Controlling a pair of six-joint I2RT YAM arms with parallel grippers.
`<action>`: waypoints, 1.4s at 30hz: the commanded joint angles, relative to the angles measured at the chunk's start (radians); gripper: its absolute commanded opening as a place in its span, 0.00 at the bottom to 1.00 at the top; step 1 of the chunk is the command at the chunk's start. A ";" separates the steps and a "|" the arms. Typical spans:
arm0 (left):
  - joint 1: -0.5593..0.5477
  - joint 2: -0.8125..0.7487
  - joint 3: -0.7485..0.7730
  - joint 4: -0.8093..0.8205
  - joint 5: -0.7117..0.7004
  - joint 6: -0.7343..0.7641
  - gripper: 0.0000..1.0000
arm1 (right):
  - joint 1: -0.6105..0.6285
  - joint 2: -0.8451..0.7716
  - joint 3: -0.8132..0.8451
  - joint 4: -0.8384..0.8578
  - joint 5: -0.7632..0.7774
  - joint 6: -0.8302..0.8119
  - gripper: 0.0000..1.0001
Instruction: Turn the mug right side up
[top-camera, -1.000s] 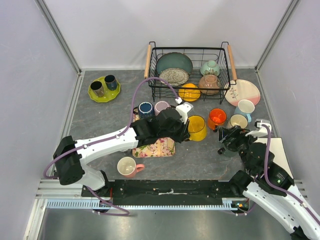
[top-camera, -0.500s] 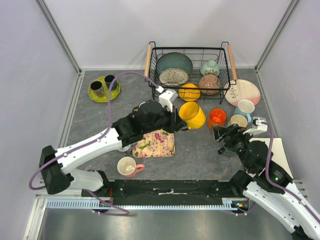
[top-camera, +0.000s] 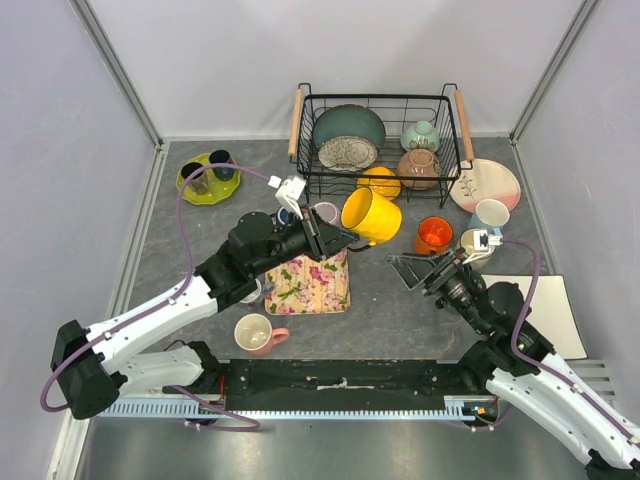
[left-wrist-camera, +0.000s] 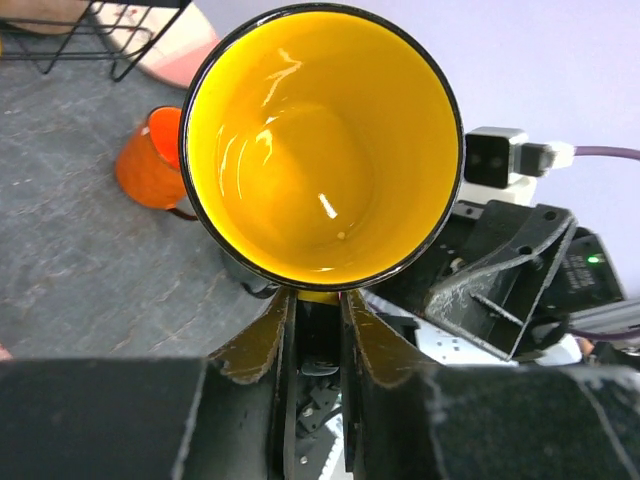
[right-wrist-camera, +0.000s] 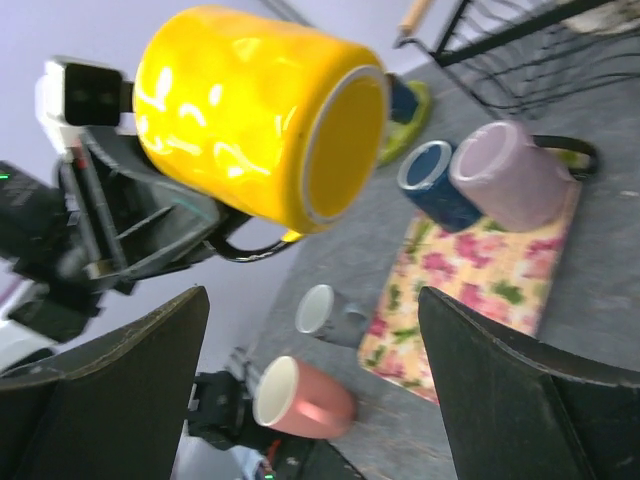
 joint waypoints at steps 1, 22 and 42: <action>0.011 -0.084 0.012 0.312 0.076 -0.105 0.02 | -0.002 0.066 -0.036 0.367 -0.191 0.101 0.93; 0.034 -0.171 -0.234 0.548 0.102 -0.369 0.02 | -0.002 0.533 -0.065 1.072 -0.326 0.245 0.75; 0.033 -0.134 -0.353 0.528 0.301 -0.369 0.02 | -0.002 0.749 -0.024 1.346 -0.321 0.355 0.43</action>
